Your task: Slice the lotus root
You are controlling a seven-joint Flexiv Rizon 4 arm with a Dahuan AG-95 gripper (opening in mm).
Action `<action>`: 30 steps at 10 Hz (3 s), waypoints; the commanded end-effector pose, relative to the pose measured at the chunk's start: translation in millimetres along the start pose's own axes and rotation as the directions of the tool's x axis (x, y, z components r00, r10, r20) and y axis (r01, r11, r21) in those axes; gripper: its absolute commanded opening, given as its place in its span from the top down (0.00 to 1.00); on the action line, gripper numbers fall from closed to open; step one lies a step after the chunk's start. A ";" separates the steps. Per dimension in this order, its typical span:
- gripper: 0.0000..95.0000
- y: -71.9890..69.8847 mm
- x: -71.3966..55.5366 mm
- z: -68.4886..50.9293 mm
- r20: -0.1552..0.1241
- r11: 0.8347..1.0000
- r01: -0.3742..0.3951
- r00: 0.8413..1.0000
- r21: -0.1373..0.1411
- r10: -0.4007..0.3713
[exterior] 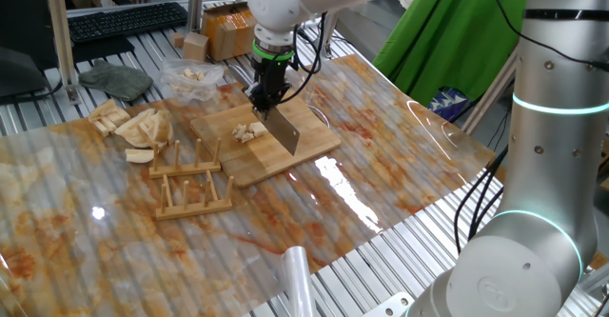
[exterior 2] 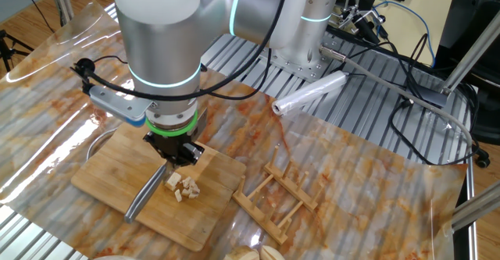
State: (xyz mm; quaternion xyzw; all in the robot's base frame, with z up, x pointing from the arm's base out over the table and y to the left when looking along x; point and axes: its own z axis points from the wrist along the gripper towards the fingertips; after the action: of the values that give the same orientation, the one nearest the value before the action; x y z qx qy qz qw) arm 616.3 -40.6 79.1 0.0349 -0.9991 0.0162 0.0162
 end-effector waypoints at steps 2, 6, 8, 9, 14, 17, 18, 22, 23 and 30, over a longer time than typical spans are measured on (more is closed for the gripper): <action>1.00 -0.2 0.5 -0.9 -0.002 1.000 0.000 1.000 -0.002 0.000; 1.00 0.4 -0.2 0.1 -0.005 1.000 -0.003 1.000 -0.003 0.003; 1.00 0.1 -0.6 2.5 -0.003 1.000 0.006 1.000 -0.002 -0.006; 1.00 -0.8 -0.2 6.8 0.001 1.000 0.012 1.000 0.000 -0.012; 1.00 6.4 2.7 65.5 0.051 0.999 -0.023 0.998 -0.038 0.025; 1.00 1.8 0.9 57.8 0.027 1.000 -0.001 1.000 0.021 0.000; 1.00 0.9 0.8 53.9 0.013 1.000 -0.016 1.000 -0.009 0.016; 1.00 1.7 5.2 21.3 -0.034 1.000 -0.025 0.999 -0.009 0.025; 1.00 1.0 6.1 19.9 -0.033 1.000 -0.025 0.999 -0.008 0.024; 1.00 -16.5 14.2 1.6 -0.025 1.000 -0.021 0.999 -0.012 0.021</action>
State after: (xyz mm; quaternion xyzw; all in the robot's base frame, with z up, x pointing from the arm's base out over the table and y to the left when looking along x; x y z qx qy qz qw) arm 605.6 -59.4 75.6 0.0244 -0.9993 0.0103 0.0281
